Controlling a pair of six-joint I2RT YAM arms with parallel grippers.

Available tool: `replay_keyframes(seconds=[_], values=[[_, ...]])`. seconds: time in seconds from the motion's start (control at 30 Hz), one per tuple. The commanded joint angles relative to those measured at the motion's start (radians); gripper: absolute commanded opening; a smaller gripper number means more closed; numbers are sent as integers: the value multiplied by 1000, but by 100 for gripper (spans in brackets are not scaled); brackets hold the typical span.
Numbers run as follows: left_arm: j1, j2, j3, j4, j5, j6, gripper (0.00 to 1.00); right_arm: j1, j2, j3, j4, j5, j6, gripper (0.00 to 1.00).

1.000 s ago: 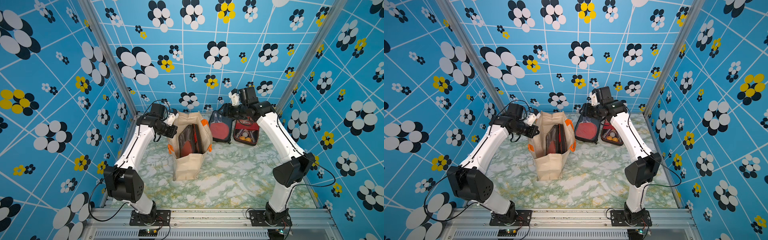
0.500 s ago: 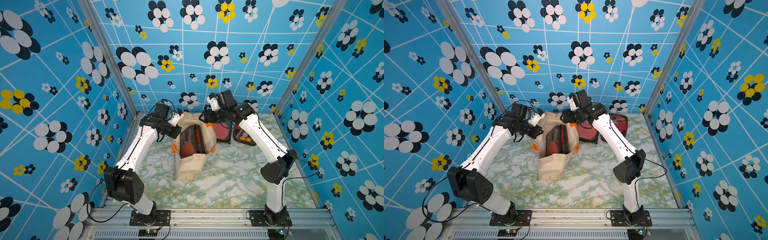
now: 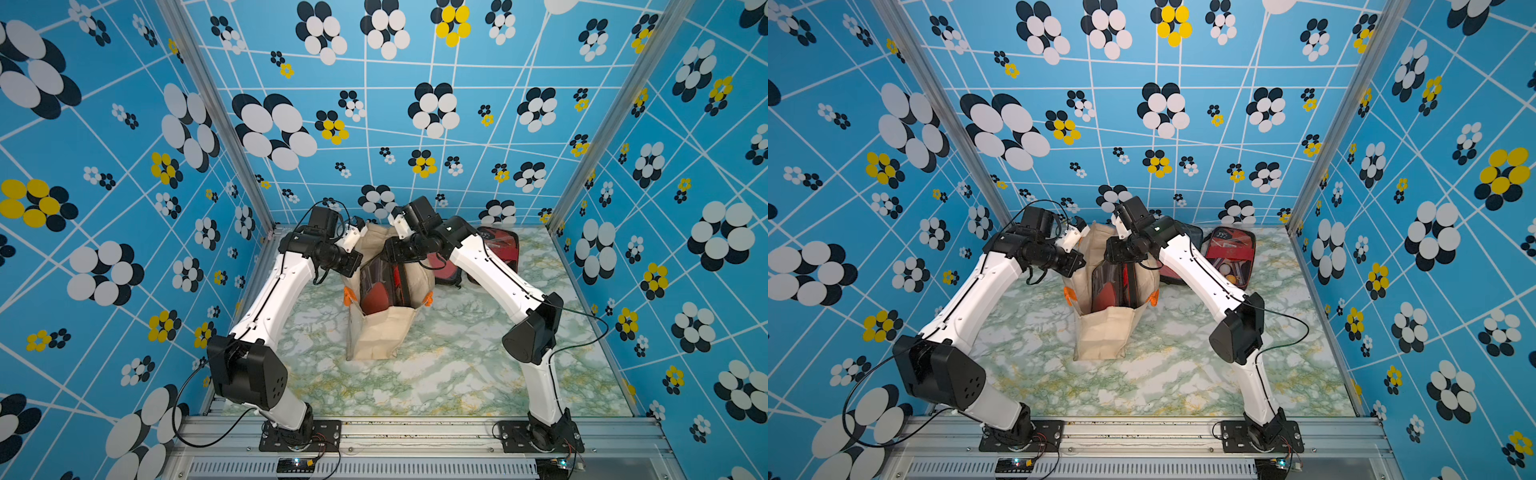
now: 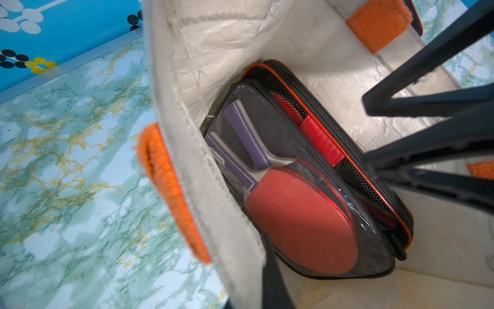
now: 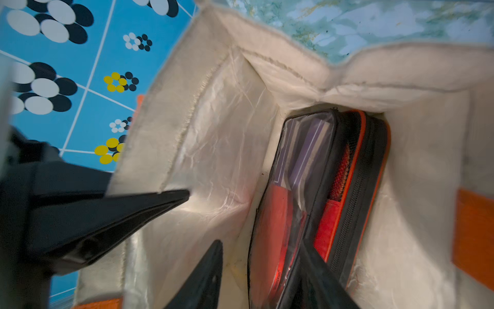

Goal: Remove the ping pong set from the canvas bag
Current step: Pick up the ping pong set from the canvas bag.

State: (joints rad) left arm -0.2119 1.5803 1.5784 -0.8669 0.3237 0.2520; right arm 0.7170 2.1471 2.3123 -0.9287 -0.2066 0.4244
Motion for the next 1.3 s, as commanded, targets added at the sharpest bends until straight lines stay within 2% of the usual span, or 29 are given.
replay_keyframes(seconds=[0.0, 0.27, 0.43, 0.8, 1.03, 1.27], values=[[-9, -40, -8, 63, -2, -1, 0, 14, 65, -6, 14, 19, 22, 49], [-8, -45, -19, 68, -6, -6, 0, 16, 165, 52, -5, 66, 30, 49], [-9, -48, -21, 69, -10, -7, 0, 25, 225, 132, -71, 158, 11, 49], [-9, -48, -31, 75, -18, -7, 0, 44, 257, 191, -151, 320, -10, 50], [-9, -42, -32, 74, -20, -7, 0, 55, 351, 303, -223, 345, -11, 53], [-9, -40, -34, 75, -23, -5, 0, 60, 388, 312, -224, 301, 8, 55]])
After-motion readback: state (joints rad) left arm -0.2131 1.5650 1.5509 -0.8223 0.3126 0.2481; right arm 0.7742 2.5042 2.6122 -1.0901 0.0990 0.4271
